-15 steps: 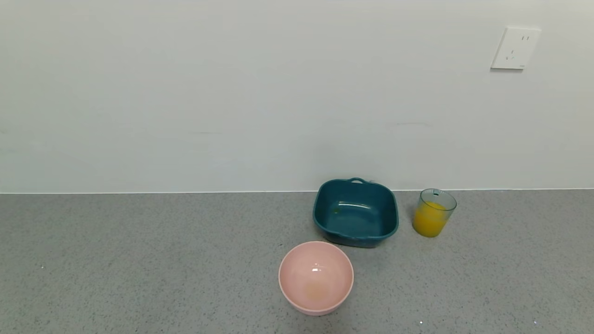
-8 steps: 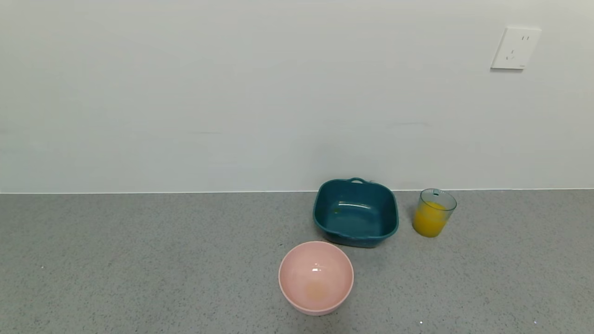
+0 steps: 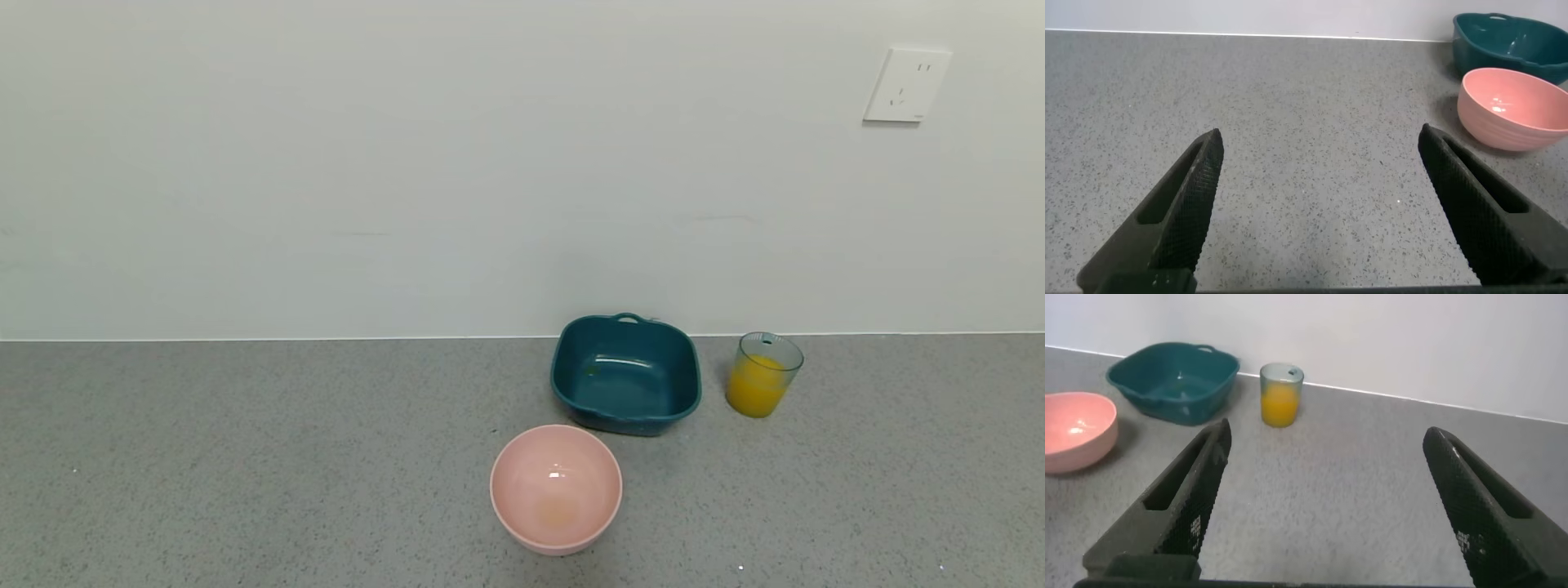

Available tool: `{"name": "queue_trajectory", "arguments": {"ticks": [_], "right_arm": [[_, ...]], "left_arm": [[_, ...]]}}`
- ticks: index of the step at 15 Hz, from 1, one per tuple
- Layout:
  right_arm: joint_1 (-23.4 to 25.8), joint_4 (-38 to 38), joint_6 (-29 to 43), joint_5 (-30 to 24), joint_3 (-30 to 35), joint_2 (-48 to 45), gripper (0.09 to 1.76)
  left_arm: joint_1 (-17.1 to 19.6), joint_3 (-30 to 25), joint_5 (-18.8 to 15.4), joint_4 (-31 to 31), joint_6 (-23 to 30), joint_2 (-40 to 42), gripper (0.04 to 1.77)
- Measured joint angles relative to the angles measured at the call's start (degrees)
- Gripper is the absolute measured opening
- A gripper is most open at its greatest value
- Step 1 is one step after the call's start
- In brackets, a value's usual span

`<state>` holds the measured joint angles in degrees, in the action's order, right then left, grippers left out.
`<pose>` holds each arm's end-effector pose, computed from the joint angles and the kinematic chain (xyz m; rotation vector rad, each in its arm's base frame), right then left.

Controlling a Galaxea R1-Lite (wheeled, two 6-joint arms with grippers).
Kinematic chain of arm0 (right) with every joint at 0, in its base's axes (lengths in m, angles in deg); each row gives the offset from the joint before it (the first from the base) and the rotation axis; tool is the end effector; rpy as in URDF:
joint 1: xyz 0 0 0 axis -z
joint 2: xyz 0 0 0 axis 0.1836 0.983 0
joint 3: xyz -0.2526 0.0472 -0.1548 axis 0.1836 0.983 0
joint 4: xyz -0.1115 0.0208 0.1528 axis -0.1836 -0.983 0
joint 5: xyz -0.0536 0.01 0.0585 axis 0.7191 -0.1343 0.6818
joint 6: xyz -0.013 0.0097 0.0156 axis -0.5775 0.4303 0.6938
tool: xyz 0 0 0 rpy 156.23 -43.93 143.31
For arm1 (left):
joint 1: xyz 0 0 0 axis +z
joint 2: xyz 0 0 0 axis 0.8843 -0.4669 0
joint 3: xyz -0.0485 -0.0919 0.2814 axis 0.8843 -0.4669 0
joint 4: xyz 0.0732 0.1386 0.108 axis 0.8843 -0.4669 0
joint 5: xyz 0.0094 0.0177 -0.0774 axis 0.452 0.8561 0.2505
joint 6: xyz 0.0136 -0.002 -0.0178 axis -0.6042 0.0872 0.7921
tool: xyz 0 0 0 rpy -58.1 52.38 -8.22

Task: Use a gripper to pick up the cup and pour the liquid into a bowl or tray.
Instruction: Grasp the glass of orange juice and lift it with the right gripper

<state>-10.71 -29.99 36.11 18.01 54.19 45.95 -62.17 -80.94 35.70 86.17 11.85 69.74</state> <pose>-0.0172 0.0001 0.1669 -0.1125 -0.0504 0.0076 -0.0228 0.0001 0.0745 -0.0728 0.0088 0.0107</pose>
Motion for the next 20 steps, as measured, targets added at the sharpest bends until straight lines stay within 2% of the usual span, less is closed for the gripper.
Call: {"name": "queue_trajectory", "arguments": {"ticks": [5, 8, 13, 17, 20], "right_arm": [[0.2, 0.5, -0.5, 0.0, -13.1, 18.9, 1.71], [0.0, 1.2, -0.2, -0.1, -17.3, 30.4, 1.71], [-1.4, 8.4, 3.4, -0.1, -18.6, 48.0, 1.71], [-4.3, 9.9, 7.7, 0.3, -17.9, 58.7, 1.71], [-5.6, 16.6, 9.2, 0.3, -16.8, 66.3, 1.71]], "left_arm": [[0.0, 0.0, 0.0, 0.0, 0.0, 0.0, 1.72], [0.0, 0.0, 0.0, 0.0, 0.0, 0.0, 1.72], [0.0, 0.0, 0.0, 0.0, 0.0, 0.0, 1.72], [0.0, 0.0, 0.0, 0.0, 0.0, 0.0, 1.72], [0.0, 0.0, 0.0, 0.0, 0.0, 0.0, 1.72]]}}
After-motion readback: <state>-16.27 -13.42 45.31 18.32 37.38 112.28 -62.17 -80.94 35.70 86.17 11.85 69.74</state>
